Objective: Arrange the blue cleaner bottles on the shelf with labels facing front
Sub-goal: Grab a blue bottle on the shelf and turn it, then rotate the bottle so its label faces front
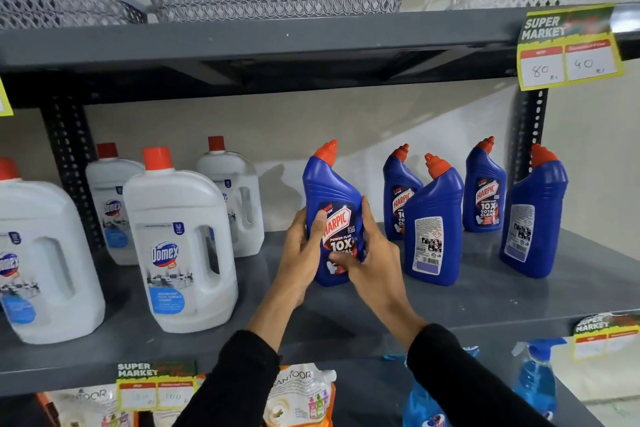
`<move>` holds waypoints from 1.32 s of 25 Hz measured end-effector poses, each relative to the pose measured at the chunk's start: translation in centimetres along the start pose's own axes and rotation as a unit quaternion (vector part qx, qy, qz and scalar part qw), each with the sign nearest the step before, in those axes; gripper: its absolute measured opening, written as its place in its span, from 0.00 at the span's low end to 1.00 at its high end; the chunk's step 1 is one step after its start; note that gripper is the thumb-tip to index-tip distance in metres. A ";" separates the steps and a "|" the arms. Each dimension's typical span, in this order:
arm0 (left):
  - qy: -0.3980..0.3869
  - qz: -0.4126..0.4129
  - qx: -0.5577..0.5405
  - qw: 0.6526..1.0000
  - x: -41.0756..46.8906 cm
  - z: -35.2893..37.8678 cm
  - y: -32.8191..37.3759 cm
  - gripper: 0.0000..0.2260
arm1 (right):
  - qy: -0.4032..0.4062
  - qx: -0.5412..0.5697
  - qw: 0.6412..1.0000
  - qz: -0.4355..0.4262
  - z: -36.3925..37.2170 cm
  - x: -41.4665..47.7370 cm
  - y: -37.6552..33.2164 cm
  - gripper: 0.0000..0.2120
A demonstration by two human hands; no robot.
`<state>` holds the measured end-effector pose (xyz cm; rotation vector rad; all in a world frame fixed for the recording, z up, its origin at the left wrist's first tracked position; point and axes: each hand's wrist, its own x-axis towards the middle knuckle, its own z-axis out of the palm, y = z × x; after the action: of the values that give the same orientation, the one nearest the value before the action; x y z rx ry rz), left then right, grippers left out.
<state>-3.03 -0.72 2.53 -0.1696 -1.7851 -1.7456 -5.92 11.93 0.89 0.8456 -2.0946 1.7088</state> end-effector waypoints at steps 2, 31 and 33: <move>-0.002 0.003 -0.001 1.000 0.1 -0.2 -0.3 0.15 | 0.003 0.018 1.000 0.018 0.1 0.1 0.6 0.44; -0.007 0.037 0.178 0.983 -1.4 13.4 -3.8 0.22 | 0.095 -0.104 0.987 0.072 -13.6 0.1 5.8 0.36; 0.005 -0.011 0.156 0.988 -1.3 14.4 -4.8 0.20 | 0.051 -0.098 0.992 0.067 -13.6 0.2 6.6 0.28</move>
<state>-9.29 12.67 -1.13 -0.0096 -2.0301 -1.4542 -11.82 25.76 -0.85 0.5602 -2.2474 1.5407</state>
